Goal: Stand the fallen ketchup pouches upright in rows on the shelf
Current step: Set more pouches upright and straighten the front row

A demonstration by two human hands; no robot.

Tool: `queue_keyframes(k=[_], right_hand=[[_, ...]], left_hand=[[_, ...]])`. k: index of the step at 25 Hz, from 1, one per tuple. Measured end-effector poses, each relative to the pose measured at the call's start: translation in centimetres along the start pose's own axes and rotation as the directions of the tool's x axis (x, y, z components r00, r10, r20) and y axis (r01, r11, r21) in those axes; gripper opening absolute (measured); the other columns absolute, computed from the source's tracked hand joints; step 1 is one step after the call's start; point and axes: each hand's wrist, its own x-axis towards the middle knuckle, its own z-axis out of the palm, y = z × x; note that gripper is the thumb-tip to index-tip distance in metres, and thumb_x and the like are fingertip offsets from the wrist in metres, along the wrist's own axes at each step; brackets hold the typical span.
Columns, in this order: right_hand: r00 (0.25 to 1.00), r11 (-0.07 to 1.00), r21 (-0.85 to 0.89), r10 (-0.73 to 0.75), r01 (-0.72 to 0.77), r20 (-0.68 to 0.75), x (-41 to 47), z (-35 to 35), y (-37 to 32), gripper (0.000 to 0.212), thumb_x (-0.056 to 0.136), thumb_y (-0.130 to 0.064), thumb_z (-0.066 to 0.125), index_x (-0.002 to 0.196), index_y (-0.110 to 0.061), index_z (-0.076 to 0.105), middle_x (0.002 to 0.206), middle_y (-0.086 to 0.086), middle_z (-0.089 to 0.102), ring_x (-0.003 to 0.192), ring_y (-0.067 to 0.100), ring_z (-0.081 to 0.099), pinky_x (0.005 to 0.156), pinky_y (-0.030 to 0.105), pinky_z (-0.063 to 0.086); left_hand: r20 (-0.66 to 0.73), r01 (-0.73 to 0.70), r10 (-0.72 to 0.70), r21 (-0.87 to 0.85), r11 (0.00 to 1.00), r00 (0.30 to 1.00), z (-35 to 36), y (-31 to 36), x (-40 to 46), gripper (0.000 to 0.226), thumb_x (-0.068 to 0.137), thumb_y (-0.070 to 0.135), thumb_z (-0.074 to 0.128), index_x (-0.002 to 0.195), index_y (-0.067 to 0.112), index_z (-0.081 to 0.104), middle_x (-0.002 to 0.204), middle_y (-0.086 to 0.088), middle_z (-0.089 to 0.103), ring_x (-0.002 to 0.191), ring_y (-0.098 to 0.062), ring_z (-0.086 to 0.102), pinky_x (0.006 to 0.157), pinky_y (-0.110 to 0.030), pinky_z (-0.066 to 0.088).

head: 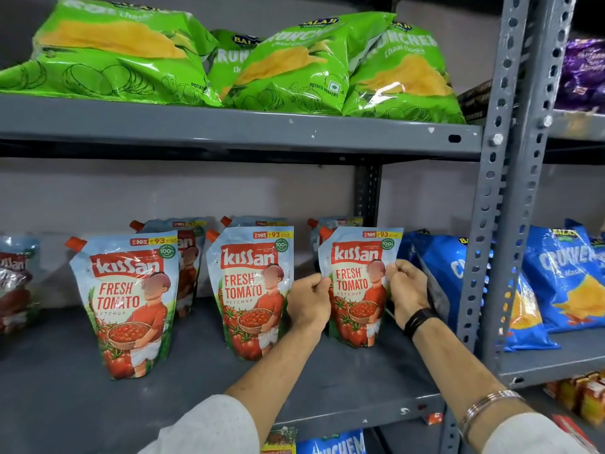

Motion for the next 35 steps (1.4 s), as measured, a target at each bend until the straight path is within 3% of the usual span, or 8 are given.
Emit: queue_keyframes(k=[4, 9, 15, 20, 23, 28, 31, 35], right_hand=[[0.999, 1.000, -0.008, -0.024, 0.023, -0.039, 0.7, 0.0, 0.4, 0.028, 0.099, -0.010, 0.048, 0.079, -0.016, 0.067, 0.098, 0.012, 0.077, 0.079, 0.023, 0.073, 0.069, 0.035, 0.059], [1.000, 0.999, 0.043, -0.014, 0.014, -0.004, -0.1, -0.6, 0.3, 0.026, 0.095, -0.004, 0.047, 0.085, -0.015, 0.069, 0.091, 0.006, 0.077, 0.071, 0.015, 0.075, 0.054, 0.026, 0.057], [0.997, 0.999, 0.042, -0.013, 0.010, 0.073, -3.0, -1.0, 0.4, 0.025, 0.094, -0.026, 0.062, 0.118, -0.020, 0.059, 0.101, -0.006, 0.072, 0.090, 0.014, 0.070, 0.070, 0.031, 0.053], [0.909, 0.914, -0.185, -0.390, 0.362, -0.149, -7.7, 0.2, 0.7, 0.031, 0.093, -0.045, 0.060, 0.116, -0.026, 0.053, 0.116, -0.010, 0.058, 0.105, 0.009, 0.055, 0.086, 0.024, 0.044], [0.823, 0.810, -0.160, -0.568, 0.565, 0.029, -11.2, 2.7, 1.3, 0.006, 0.092, -0.037, 0.060, 0.096, -0.033, 0.057, 0.093, -0.018, 0.063, 0.088, 0.001, 0.061, 0.067, 0.011, 0.048], [0.793, 0.894, -0.330, -0.045, 0.303, 0.608, -13.7, 7.3, 4.3, 0.049, 0.080, -0.023, 0.082, 0.119, -0.017, 0.054, 0.112, -0.005, 0.067, 0.106, 0.012, 0.063, 0.093, 0.025, 0.053], [0.744, 0.884, -0.404, 0.105, 0.234, 0.660, -13.3, 8.4, 5.4, 0.067, 0.072, -0.016, 0.088, 0.130, -0.012, 0.053, 0.125, 0.003, 0.068, 0.118, 0.019, 0.063, 0.104, 0.039, 0.050], [0.753, 0.868, -0.414, 0.074, 0.274, 0.654, -13.3, 8.9, 5.5, 0.049, 0.072, -0.014, 0.087, 0.112, -0.028, 0.062, 0.109, -0.009, 0.072, 0.106, 0.012, 0.067, 0.076, 0.011, 0.048]], left_hand=[[0.013, 0.011, -0.011, 0.008, 1.000, 1.000, 0.6, -0.4, -0.1, 0.045, 0.094, 0.026, 0.062, 0.053, 0.013, 0.049, 0.057, -0.002, 0.059, 0.063, -0.022, 0.059, 0.075, -0.057, 0.064], [0.126, 0.022, -0.017, -0.037, 0.999, 0.992, 0.3, -0.8, -0.4, 0.035, 0.098, 0.031, 0.058, 0.091, 0.000, 0.071, 0.103, -0.018, 0.078, 0.105, -0.036, 0.072, 0.092, -0.061, 0.058], [0.182, -0.062, 0.052, 0.046, 0.997, 0.982, -2.4, -0.9, -2.4, 0.020, 0.096, 0.026, 0.067, 0.111, 0.015, 0.076, 0.092, 0.010, 0.077, 0.090, -0.013, 0.072, 0.089, -0.048, 0.063], [0.057, -0.298, 0.293, 0.125, 0.946, 0.955, -8.9, -1.1, -4.3, 0.008, 0.086, 0.035, 0.075, 0.082, 0.030, 0.071, 0.071, 0.013, 0.071, 0.068, -0.005, 0.067, 0.065, -0.032, 0.062], [-0.155, -0.325, 0.364, 0.230, 0.917, 0.919, -14.2, -2.3, -5.1, 0.024, 0.081, 0.044, 0.079, 0.082, 0.033, 0.058, 0.076, 0.013, 0.067, 0.068, -0.002, 0.064, 0.056, -0.017, 0.050], [-0.024, -0.015, 0.023, 0.278, 0.961, 0.999, -18.4, -4.3, -3.5, 0.083, 0.069, 0.030, 0.092, 0.133, 0.015, 0.041, 0.123, -0.002, 0.055, 0.110, -0.021, 0.061, 0.098, -0.044, 0.053], [0.219, 0.047, -0.123, 0.322, 0.946, 0.968, -18.5, -5.0, -2.5, 0.086, 0.071, 0.021, 0.090, 0.138, 0.020, 0.038, 0.128, -0.002, 0.062, 0.121, -0.024, 0.062, 0.109, -0.047, 0.049], [0.204, 0.002, -0.084, 0.372, 0.928, 0.975, -18.3, -5.5, -1.9, 0.074, 0.072, 0.017, 0.087, 0.132, 0.026, 0.045, 0.125, 0.000, 0.069, 0.117, -0.022, 0.066, 0.108, -0.048, 0.052]])
